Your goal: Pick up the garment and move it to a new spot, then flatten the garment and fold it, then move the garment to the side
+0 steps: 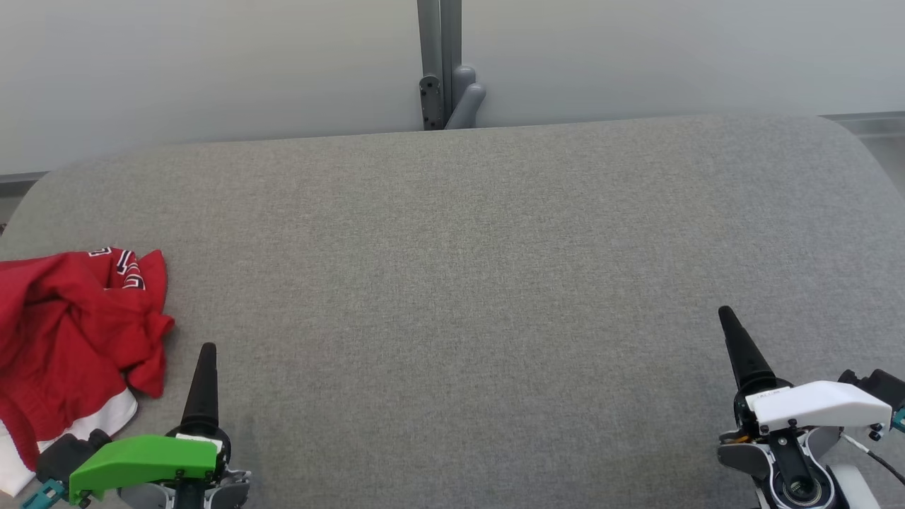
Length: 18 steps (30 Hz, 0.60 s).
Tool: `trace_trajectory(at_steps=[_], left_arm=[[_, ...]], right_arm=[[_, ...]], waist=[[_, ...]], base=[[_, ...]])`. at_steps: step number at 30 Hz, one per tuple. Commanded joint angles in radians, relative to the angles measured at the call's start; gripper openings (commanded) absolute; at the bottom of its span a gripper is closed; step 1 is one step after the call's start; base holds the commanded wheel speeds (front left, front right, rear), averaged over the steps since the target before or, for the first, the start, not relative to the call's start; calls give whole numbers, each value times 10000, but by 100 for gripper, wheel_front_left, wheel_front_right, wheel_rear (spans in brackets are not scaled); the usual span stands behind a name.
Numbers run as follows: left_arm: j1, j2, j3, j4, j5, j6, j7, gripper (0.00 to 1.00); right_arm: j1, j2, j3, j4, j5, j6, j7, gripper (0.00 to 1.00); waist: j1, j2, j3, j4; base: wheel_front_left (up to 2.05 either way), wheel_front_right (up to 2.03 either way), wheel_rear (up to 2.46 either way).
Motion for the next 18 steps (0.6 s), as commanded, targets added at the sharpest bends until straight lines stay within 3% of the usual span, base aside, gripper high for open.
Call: trace_trajectory(at_steps=[1,18], left_arm=[[-321,114,-99,-172,667,83,-135,100],[-387,253,-670,-116,3603,506,-828,100]], right_arm=[[-306,-126,56,-175,-607,3,-153,100],[-440,-367,672,-42,-3136,4,-822,100]], waist=[[0,0,6,-5],[0,0,79,-36]], base=[[0,0,0],[0,0,0]])
